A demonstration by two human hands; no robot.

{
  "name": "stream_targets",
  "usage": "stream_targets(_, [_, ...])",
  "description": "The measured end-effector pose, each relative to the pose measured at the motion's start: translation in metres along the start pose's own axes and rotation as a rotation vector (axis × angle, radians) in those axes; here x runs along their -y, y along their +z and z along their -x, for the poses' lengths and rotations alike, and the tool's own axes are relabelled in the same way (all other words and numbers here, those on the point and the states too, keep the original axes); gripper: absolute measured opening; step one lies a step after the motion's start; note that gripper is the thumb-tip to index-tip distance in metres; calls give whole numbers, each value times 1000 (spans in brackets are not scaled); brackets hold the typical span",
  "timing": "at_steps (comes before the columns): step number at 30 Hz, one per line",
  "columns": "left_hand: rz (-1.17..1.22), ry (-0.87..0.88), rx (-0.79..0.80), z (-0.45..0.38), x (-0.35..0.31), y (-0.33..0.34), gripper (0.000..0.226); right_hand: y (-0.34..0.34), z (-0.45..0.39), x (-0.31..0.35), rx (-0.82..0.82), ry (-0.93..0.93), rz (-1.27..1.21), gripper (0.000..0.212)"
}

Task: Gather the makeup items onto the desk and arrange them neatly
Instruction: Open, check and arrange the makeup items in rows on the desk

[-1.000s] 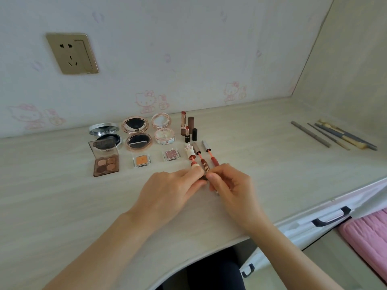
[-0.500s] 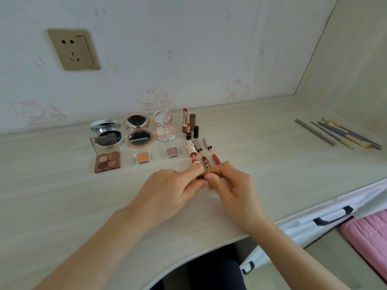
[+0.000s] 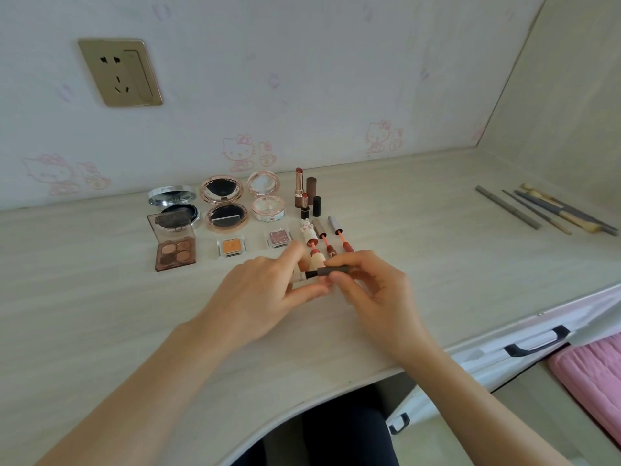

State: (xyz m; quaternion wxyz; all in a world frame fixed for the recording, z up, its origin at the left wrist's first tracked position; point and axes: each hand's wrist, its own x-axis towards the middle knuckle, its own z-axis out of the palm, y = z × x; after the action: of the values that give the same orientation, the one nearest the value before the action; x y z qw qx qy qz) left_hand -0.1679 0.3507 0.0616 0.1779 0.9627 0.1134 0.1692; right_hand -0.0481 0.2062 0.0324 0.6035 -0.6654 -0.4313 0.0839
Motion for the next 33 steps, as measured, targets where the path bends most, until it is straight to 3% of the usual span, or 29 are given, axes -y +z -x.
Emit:
stream_targets(3, [62,-28,-32,1,-3,-3,44,1,0,0,-13,7,-36,24])
stream_targets(7, [162,-43,-42,2,-3,-2,16,-2,-1,4,-67,33,-151,22])
stream_targets(13, [243,-53,-126,-1,1,1,25,-13,-3,6,-212,132,-244,15])
stream_targets(17, [401,-42,-221,-5,-15,0,37,-23,-3,2,-279,172,-212,16])
stream_targets(26, [343,61,-191,-27,-51,28,7,-61,-7,-12,-271,194,9,23])
stream_targets(33, [-14,71,5,-48,-69,61,63,-82,-9,-35,-147,156,444,24])
